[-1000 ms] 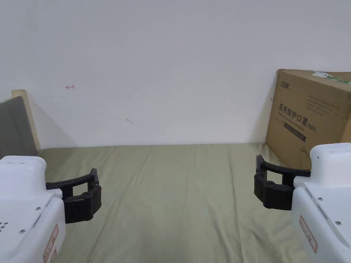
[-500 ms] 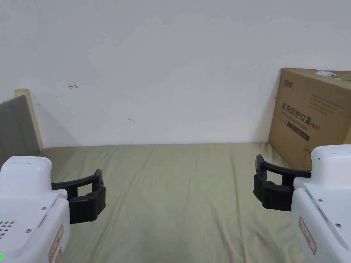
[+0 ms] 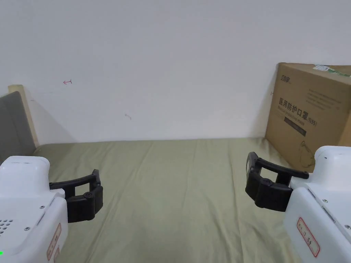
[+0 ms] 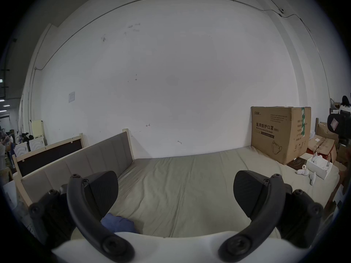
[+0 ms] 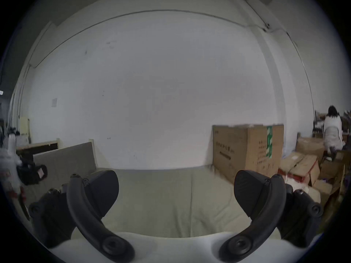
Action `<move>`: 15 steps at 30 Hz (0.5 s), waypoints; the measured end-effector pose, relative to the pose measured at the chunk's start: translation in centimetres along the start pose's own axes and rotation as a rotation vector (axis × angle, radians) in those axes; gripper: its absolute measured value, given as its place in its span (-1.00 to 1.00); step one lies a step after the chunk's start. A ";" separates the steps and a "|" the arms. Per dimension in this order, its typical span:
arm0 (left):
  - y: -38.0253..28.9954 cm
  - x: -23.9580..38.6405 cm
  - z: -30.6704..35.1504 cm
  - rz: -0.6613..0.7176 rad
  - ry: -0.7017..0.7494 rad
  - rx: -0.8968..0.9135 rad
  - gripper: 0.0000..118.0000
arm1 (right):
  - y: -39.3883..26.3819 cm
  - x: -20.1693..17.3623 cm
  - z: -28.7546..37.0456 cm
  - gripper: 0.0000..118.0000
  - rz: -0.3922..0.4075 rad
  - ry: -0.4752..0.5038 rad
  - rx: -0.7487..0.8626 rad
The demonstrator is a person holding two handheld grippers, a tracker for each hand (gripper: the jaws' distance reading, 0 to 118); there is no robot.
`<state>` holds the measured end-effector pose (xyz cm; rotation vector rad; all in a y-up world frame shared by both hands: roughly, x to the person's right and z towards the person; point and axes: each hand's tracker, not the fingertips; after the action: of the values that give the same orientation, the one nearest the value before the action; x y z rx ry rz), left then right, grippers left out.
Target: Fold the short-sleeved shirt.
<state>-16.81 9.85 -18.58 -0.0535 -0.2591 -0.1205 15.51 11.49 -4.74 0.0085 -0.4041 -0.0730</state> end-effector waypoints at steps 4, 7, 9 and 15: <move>0.0 0.1 -0.1 -0.002 -0.006 -0.005 1.00 | 0.9 0.2 -0.4 1.00 0.001 0.018 -0.095; 0.0 0.2 -0.1 -0.006 -0.009 -0.001 1.00 | 0.6 -0.3 -0.2 1.00 0.080 0.004 -0.051; 0.1 0.2 -0.1 -0.004 -0.007 0.000 1.00 | 0.4 -0.6 0.0 1.00 0.087 -0.006 -0.032; 0.1 0.0 -0.1 -0.006 -0.003 -0.004 1.00 | 0.9 -0.4 -0.1 1.00 0.078 -0.007 -0.033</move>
<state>-16.78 9.98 -18.73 -0.0573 -0.2619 -0.1273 15.29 12.40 -4.97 -0.0395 -0.4098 -0.0031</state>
